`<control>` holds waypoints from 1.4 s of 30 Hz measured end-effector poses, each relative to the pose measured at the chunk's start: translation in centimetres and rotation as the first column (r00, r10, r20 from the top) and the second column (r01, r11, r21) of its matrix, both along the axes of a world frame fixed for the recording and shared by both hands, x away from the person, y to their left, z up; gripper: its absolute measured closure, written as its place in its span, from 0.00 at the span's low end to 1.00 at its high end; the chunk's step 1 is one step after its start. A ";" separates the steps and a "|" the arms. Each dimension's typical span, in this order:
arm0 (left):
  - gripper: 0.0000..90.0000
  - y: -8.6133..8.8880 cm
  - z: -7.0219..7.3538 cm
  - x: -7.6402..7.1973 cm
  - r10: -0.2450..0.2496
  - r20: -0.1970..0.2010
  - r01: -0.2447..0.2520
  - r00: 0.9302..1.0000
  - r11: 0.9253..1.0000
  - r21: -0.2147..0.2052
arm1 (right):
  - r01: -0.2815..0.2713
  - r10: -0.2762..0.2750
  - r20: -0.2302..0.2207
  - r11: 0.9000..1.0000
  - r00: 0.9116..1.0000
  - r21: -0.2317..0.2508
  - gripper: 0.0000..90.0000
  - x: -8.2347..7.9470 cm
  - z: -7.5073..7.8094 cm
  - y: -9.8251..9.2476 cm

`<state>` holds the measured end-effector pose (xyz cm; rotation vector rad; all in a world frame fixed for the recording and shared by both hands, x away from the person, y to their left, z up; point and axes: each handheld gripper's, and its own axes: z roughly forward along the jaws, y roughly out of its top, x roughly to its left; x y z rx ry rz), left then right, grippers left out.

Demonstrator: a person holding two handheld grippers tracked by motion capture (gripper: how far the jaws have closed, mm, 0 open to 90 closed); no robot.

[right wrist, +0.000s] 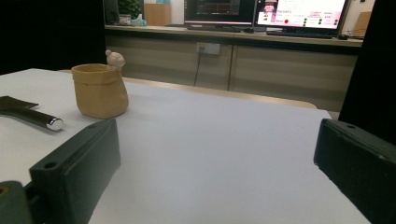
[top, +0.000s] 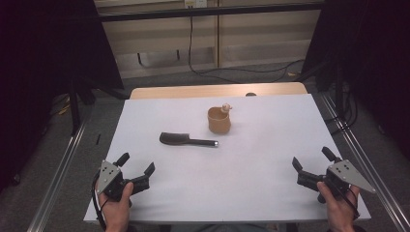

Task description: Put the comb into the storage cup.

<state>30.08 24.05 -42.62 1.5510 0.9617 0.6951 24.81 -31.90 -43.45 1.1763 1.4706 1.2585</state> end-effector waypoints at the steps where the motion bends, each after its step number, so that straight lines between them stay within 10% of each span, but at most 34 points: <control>1: 0.03 0.0 0.0 0.0 0.000 0.000 0.000 1.000 1.000 0.000 | 0.000 0.000 0.000 1.000 1.000 0.000 0.00 0.0 0.0 0.0; 22: 0.04 -1.1 0.5 1.9 -0.156 -0.095 0.149 0.983 0.986 -0.076 | -0.033 0.033 -0.017 0.999 0.999 0.011 0.00 0.4 -0.2 0.1; 42: 0.04 -3.9 2.0 3.7 -0.237 -0.029 0.237 0.971 0.971 -0.015 | -0.048 0.049 -0.030 0.999 0.998 0.015 0.00 0.4 -0.3 0.1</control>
